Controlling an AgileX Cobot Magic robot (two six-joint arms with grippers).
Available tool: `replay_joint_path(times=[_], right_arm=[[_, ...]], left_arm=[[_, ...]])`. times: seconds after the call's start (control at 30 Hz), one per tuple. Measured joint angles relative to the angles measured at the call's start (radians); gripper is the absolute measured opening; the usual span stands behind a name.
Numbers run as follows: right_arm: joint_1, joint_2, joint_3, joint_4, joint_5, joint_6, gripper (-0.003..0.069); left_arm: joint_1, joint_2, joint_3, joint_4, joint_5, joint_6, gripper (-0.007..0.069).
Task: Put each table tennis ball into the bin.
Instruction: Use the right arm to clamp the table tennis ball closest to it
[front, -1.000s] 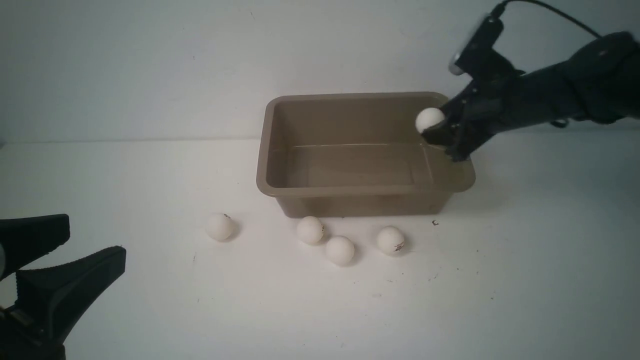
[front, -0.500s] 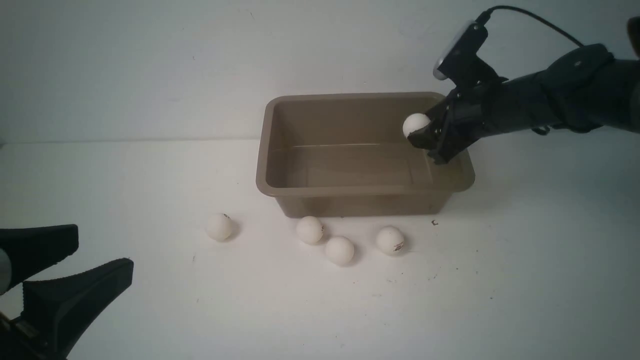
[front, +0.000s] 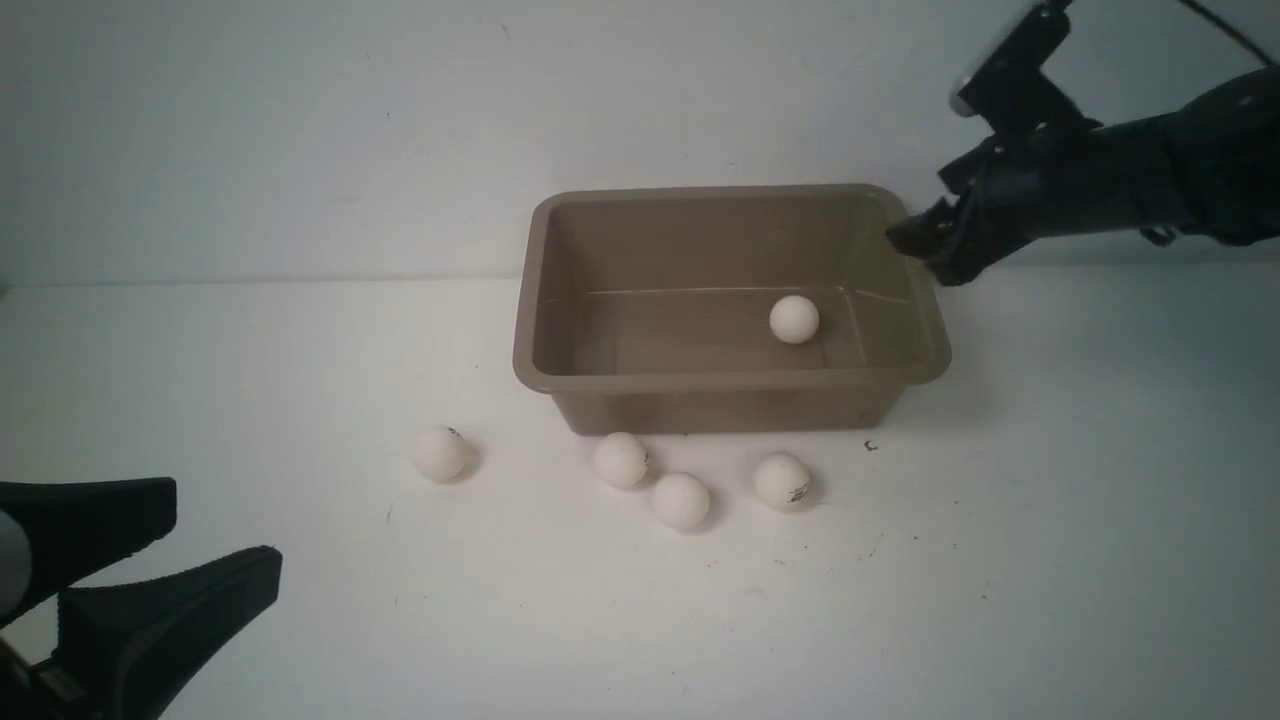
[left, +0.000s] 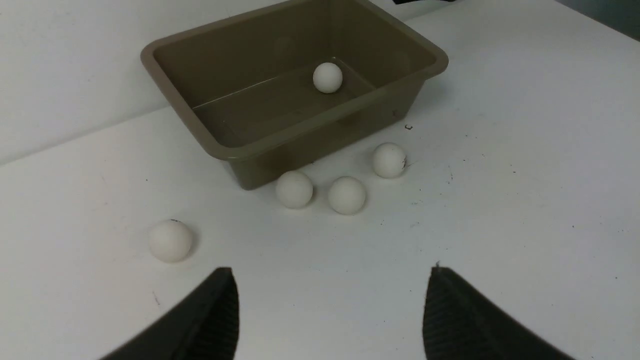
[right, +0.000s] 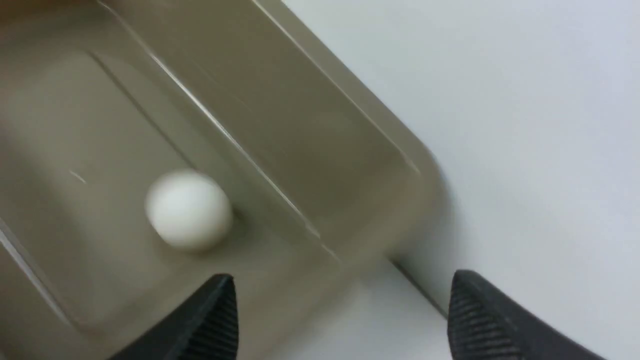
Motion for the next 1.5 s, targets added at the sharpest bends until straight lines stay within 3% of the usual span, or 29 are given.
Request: replay_joint_path(times=[0.23,0.37,0.57,0.83,1.07,1.5], right_arm=[[-0.117,0.002,0.000,0.051,0.138,-0.169,0.0512],[-0.211,0.047,0.000,0.285,0.343,-0.356,0.0502],[-0.283,0.146,0.000,0.435,0.513,-0.421,0.0468],[-0.279,0.265,-0.011,0.445,0.493,-0.493,0.0447],[-0.240,0.317,-0.131,0.443,0.473,-0.478,0.0444],[-0.190,0.401,-0.297,0.284,0.478,-0.384,0.0444]], left_arm=[[0.000,0.000,0.000,0.000,0.000,0.002,0.0451],[0.000,0.000,0.000,0.000,0.000,0.008,0.0451],[0.000,0.000,0.000,0.004,0.000,0.008,0.0451],[0.000,0.000,0.000,0.004,-0.006,0.009,0.0451],[0.000,0.000,0.000,0.004,-0.013,0.009,0.0451],[0.000,0.000,0.000,0.004,-0.038,0.009,0.0451]])
